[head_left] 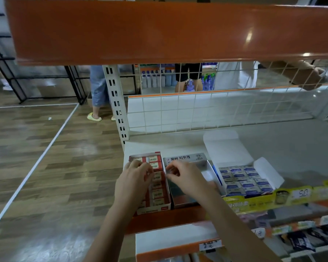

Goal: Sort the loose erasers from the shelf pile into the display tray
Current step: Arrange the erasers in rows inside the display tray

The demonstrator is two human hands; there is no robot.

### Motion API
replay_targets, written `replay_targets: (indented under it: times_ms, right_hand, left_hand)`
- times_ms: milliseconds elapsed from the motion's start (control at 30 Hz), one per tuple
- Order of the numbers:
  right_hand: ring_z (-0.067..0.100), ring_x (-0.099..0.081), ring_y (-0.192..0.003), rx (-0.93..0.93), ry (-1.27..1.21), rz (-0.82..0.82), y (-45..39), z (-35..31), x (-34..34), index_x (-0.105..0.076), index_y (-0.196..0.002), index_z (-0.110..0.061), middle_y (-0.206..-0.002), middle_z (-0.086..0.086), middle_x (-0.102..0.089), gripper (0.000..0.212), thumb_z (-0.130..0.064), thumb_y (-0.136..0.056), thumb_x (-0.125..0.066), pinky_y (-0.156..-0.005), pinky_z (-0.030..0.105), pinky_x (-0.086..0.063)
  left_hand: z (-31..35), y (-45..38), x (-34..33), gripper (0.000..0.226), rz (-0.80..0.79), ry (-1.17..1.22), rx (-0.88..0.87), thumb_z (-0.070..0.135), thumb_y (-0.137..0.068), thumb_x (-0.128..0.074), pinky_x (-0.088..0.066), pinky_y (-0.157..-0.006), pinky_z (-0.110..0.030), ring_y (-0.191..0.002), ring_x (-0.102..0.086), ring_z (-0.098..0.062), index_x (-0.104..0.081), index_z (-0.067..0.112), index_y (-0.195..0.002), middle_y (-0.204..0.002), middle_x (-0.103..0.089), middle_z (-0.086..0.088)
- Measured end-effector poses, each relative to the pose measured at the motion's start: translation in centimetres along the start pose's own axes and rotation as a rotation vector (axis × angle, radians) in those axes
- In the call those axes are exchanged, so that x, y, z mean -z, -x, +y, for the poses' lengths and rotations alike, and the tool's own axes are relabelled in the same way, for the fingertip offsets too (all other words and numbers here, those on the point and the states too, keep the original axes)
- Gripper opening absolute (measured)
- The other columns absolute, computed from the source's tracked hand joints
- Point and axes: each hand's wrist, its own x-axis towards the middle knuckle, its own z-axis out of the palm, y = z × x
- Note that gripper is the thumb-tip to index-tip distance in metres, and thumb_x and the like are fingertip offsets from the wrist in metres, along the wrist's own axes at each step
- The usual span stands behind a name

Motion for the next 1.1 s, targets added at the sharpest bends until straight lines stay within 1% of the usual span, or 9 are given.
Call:
replay_targets:
  times_ms: [167, 233, 333, 567, 800, 867, 967, 1033, 1100]
  right_hand:
    - [0.002, -0.053, -0.088, -0.02, -0.015, 0.016, 0.1, -0.2, -0.2, -0.059, -0.112, -0.015, -0.109, -0.001, -0.064, 0.023, -0.022, -0.09, -0.059, -0.075, 0.01, -0.041]
    - [0.003, -0.053, -0.088, -0.027, -0.024, 0.015, 0.2, -0.3, -0.2, -0.059, -0.113, -0.014, -0.11, 0.0, -0.064, 0.023, -0.021, -0.09, -0.059, -0.077, 0.011, -0.043]
    - [0.007, -0.057, -0.093, -0.034, -0.021, 0.003, 0.3, -0.5, 0.0, -0.059, -0.113, -0.013, -0.11, 0.001, -0.064, 0.023, -0.02, -0.09, -0.059, -0.081, 0.016, -0.045]
    - [0.01, -0.057, -0.096, -0.022, -0.002, -0.03, 0.1, -0.7, 0.4, -0.058, -0.113, -0.011, -0.112, 0.004, -0.064, 0.024, -0.018, -0.091, -0.059, -0.08, 0.019, -0.044]
    - [0.015, -0.061, -0.096, 0.023, 0.053, -0.009, 0.1, -0.6, 0.1, -0.058, -0.111, -0.012, -0.108, 0.005, -0.064, 0.021, -0.02, -0.092, -0.056, -0.084, 0.027, -0.051]
    - [0.017, -0.06, -0.096, 0.055, 0.069, 0.038, 0.2, -0.4, 0.6, -0.058, -0.113, -0.012, -0.108, 0.005, -0.064, 0.022, -0.017, -0.091, -0.056, -0.086, 0.033, -0.052]
    - [0.017, -0.057, -0.1, 0.079, 0.175, 0.199, 0.3, 0.7, 2.8, -0.055, -0.119, -0.015, -0.11, 0.004, -0.062, 0.029, -0.016, -0.09, -0.058, -0.089, 0.036, -0.05]
    - [0.018, -0.053, -0.104, 0.08, 0.236, 0.283, 0.8, 2.0, 5.5, -0.053, -0.122, -0.016, -0.113, 0.004, -0.06, 0.031, -0.019, -0.091, -0.056, -0.089, 0.036, -0.048]
    - [0.021, -0.048, -0.113, 0.053, 0.316, 0.318, 1.8, 4.1, 9.0, -0.05, -0.127, -0.014, -0.121, 0.006, -0.056, 0.034, -0.021, -0.093, -0.052, -0.093, 0.036, -0.045]
  left_hand:
    - [-0.1, 0.3, 0.2, 0.029, -0.06, 0.013, -0.061, 0.045, -0.09, -0.052, -0.037, -0.074, -0.019, -0.109, -0.046, -0.008, -0.058, 0.029, -0.114, -0.117, -0.054, 0.012]
    - [-0.1, 0.3, 0.3, 0.032, -0.103, -0.022, -0.096, 0.045, -0.089, -0.054, -0.04, -0.08, -0.02, -0.112, -0.045, -0.007, -0.055, 0.032, -0.118, -0.121, -0.053, 0.013]
    - [-0.1, -0.1, 0.3, 0.029, -0.116, -0.053, -0.106, 0.041, -0.089, -0.055, -0.04, -0.081, -0.019, -0.113, -0.045, -0.006, -0.054, 0.034, -0.117, -0.123, -0.052, 0.013]
    - [-0.1, -0.8, 0.4, 0.024, -0.103, -0.092, -0.105, 0.038, -0.09, -0.054, -0.044, -0.079, -0.021, -0.11, -0.048, -0.008, -0.057, 0.033, -0.113, -0.119, -0.054, 0.01]
    - [0.4, -1.6, 0.6, 0.027, -0.163, -0.109, -0.133, 0.046, -0.089, -0.052, -0.045, -0.08, -0.022, -0.106, -0.05, -0.009, -0.058, 0.032, -0.111, -0.116, -0.056, 0.009]
    - [1.5, -2.5, 1.2, 0.026, -0.119, -0.113, -0.166, 0.044, -0.09, -0.051, -0.043, -0.08, -0.023, -0.103, -0.05, -0.009, -0.059, 0.031, -0.111, -0.114, -0.059, 0.008]
    - [5.0, -4.2, 1.9, 0.027, -0.072, -0.121, -0.234, 0.042, -0.092, -0.05, -0.043, -0.085, -0.028, -0.107, -0.051, -0.014, -0.058, 0.029, -0.114, -0.116, -0.059, 0.005]
    - [8.3, -5.3, 1.8, 0.028, -0.043, -0.115, -0.31, 0.039, -0.093, -0.05, -0.042, -0.09, -0.031, -0.112, -0.051, -0.018, -0.059, 0.028, -0.117, -0.12, -0.06, 0.004]
    - [12.2, -6.3, 1.3, 0.029, -0.024, -0.108, -0.405, 0.039, -0.093, -0.048, -0.042, -0.091, -0.032, -0.113, -0.051, -0.019, -0.058, 0.028, -0.118, -0.121, -0.06, 0.004]
